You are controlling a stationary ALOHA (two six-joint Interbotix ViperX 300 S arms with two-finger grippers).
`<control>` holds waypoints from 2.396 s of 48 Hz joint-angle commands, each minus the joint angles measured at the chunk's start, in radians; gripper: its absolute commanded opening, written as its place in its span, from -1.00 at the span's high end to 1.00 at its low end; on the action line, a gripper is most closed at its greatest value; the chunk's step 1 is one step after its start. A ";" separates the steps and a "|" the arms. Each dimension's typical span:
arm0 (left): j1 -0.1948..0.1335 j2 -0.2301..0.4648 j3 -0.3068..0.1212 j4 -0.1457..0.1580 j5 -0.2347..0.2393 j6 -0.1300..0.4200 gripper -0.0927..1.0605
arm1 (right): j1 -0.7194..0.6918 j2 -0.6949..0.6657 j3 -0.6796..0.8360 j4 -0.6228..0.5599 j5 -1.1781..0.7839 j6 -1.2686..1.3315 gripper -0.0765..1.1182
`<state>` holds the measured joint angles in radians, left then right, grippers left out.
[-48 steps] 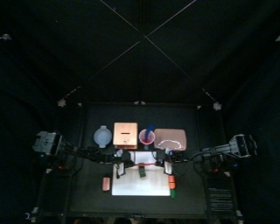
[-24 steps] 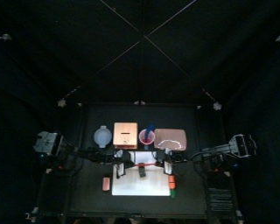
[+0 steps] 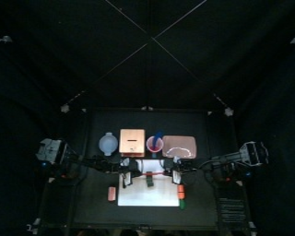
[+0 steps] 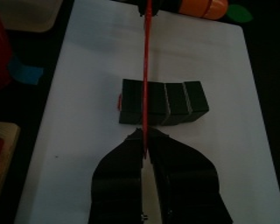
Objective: Place sushi on board then cut the sushi with the knife then place the pieces on the plate
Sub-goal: Cut the sushi into 4 pieces
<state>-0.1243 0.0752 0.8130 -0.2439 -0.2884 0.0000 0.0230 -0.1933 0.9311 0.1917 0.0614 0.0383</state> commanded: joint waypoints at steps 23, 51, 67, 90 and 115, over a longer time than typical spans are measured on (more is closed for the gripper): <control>0.020 0.040 -0.020 -0.002 -0.002 0.005 0.12 | -0.008 0.074 -0.015 0.029 0.003 0.003 0.32; 0.061 0.054 -0.028 0.006 -0.002 0.008 0.12 | -0.048 0.101 -0.023 0.021 0.003 0.000 0.32; 0.083 0.038 -0.035 0.028 -0.002 0.008 0.12 | -0.055 0.083 -0.032 0.009 0.017 0.002 0.32; 0.035 -0.089 -0.048 0.061 0.028 0.003 0.12 | -0.052 -0.115 -0.038 0.014 0.101 0.003 0.32; -0.078 -0.035 -0.048 -0.003 0.028 -0.002 0.12 | -0.011 -0.132 -0.011 0.066 0.104 0.003 0.32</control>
<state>-0.1672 0.0430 0.7793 -0.2347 -0.2608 -0.0031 0.0169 -0.3099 0.9265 0.2500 0.1687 0.0368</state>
